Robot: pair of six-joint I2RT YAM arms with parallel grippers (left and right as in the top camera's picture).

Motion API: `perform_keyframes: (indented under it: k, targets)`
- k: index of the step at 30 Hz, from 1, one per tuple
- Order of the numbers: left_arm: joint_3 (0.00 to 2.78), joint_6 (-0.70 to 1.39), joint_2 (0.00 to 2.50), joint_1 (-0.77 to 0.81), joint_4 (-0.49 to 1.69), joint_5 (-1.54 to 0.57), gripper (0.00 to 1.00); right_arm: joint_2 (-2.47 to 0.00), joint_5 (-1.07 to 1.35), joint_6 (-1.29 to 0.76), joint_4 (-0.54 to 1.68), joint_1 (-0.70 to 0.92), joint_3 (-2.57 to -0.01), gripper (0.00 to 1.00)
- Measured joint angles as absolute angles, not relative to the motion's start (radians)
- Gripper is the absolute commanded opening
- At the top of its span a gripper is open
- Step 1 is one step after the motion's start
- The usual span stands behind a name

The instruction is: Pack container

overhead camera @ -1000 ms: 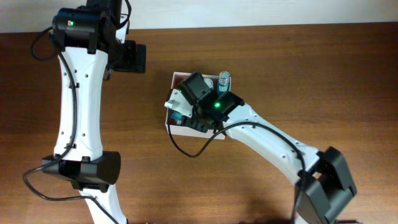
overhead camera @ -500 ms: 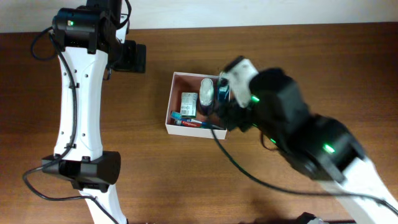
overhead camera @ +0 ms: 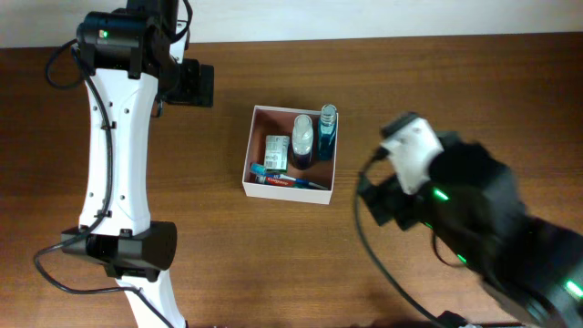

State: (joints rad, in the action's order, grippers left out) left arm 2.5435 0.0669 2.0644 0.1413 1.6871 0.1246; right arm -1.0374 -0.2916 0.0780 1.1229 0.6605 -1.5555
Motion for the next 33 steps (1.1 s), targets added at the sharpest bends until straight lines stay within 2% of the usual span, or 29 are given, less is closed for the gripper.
perform_keyframes:
  k: [10,14,19,24,28,33]
  targets:
    - [2.543,0.067,2.064,0.141,1.687,0.125,0.99,-0.606,-0.349,-0.020,1.257,0.659,-1.549,0.99]
    - [2.543,0.067,2.064,0.142,1.687,0.125,0.99,-0.544,-0.368,-0.027,1.255,0.552,-1.452,0.99]
    - [2.543,0.067,2.064,0.142,1.687,0.125,0.99,-0.503,-0.365,-0.028,1.124,0.290,-1.221,0.99]
    - [2.543,0.067,2.064,0.142,1.687,0.125,0.99,-0.409,-0.265,-0.030,0.902,0.079,-0.886,0.99]
    - [2.543,0.067,2.064,0.141,1.687,0.125,0.99,-0.276,-0.165,-0.034,0.714,0.012,-0.599,0.99]
    - [2.543,0.067,2.064,0.142,1.687,0.125,0.99,-0.106,-0.106,-0.107,0.642,0.007,-0.351,0.99]
